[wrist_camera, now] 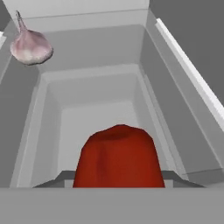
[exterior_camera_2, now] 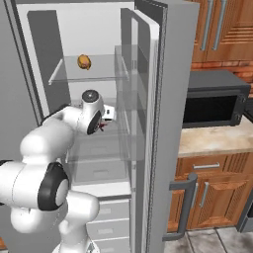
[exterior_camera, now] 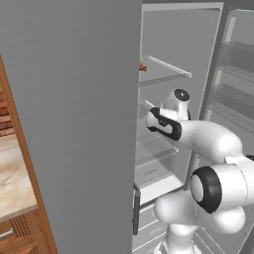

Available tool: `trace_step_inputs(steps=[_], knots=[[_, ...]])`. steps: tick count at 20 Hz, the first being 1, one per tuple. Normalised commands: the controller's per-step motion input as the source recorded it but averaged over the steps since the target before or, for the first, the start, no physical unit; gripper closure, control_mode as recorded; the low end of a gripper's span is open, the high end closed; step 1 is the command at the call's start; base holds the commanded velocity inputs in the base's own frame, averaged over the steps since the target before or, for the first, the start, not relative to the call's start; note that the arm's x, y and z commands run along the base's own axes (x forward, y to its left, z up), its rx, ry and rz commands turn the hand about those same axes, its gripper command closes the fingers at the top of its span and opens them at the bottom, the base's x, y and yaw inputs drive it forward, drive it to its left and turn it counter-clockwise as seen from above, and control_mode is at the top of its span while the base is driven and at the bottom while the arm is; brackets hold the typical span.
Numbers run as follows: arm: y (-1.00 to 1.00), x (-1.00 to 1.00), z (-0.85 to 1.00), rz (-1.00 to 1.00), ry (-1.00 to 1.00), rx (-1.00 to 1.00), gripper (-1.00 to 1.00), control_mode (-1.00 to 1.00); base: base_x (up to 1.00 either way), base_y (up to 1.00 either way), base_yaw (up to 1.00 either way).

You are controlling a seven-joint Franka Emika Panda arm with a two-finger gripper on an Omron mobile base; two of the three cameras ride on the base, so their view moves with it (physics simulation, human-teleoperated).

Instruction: Transport the chicken drumstick and bell pepper to the fridge. Place the chicken drumstick on the rack containing meat and place the bell pepper on the rack containing the vegetable, ensuring meats and vegetables are on different racks.

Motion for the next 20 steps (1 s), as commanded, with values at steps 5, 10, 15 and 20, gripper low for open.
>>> trace_step_inputs(steps=[5,10,15,20], knots=[[0.0,0.72,-0.48,0.03,0.0,0.0,1.0,-1.0,0.0,0.0,0.0],[0.0,0.58,-0.4,0.0,0.12,0.0,1.0,-1.0,0.0,0.0,0.0],[0.02,0.25,-0.69,0.0,0.04,-0.08,1.0,-1.0,0.0,0.0,0.0],[0.02,-0.21,-0.85,0.03,-0.01,-0.14,1.0,-1.0,0.0,0.0,0.0]])
